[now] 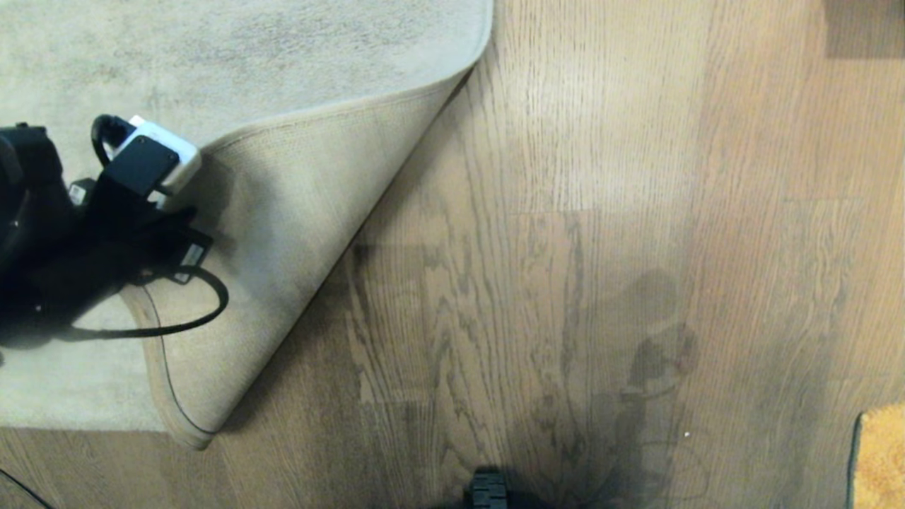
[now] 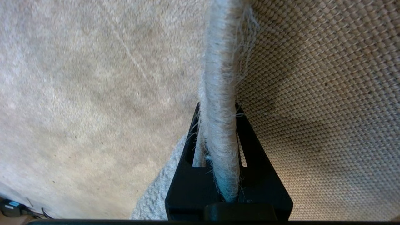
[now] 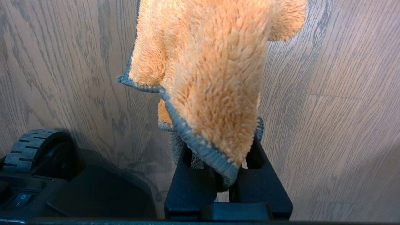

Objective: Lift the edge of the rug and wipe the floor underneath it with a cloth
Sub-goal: Lift up the carpet

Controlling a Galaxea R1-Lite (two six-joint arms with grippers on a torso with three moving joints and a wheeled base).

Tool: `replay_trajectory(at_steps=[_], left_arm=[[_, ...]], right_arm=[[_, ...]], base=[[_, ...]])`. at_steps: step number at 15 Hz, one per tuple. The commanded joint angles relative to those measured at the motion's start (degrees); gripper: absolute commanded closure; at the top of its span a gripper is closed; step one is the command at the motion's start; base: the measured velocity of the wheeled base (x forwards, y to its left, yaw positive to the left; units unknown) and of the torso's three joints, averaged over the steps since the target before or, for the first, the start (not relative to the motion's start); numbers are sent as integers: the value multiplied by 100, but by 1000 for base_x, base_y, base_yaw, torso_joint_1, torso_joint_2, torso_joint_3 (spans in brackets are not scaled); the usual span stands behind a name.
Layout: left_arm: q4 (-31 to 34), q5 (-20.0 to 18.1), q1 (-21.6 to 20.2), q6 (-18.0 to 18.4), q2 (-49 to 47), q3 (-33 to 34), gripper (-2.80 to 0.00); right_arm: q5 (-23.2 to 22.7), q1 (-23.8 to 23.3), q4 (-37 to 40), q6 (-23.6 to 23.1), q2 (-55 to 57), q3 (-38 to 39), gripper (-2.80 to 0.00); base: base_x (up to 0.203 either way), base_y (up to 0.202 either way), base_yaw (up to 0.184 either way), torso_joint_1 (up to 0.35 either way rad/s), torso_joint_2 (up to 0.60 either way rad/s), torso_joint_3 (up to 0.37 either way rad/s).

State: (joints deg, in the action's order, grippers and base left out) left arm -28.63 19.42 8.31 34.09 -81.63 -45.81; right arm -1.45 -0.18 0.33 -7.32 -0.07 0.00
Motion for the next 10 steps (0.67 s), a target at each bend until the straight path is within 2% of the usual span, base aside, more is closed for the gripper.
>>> replay_trajectory(at_steps=[1, 10], left_arm=[[-11, 27, -5, -99, 114, 83, 0], [-2, 18, -14, -157, 99, 147, 0]], right_arm=[[-4, 1, 2, -6, 7, 0, 0], [-4, 1, 2, -6, 7, 0, 0]], base=[[0, 0, 0, 0, 0, 0], [0, 0, 0, 0, 0, 0]])
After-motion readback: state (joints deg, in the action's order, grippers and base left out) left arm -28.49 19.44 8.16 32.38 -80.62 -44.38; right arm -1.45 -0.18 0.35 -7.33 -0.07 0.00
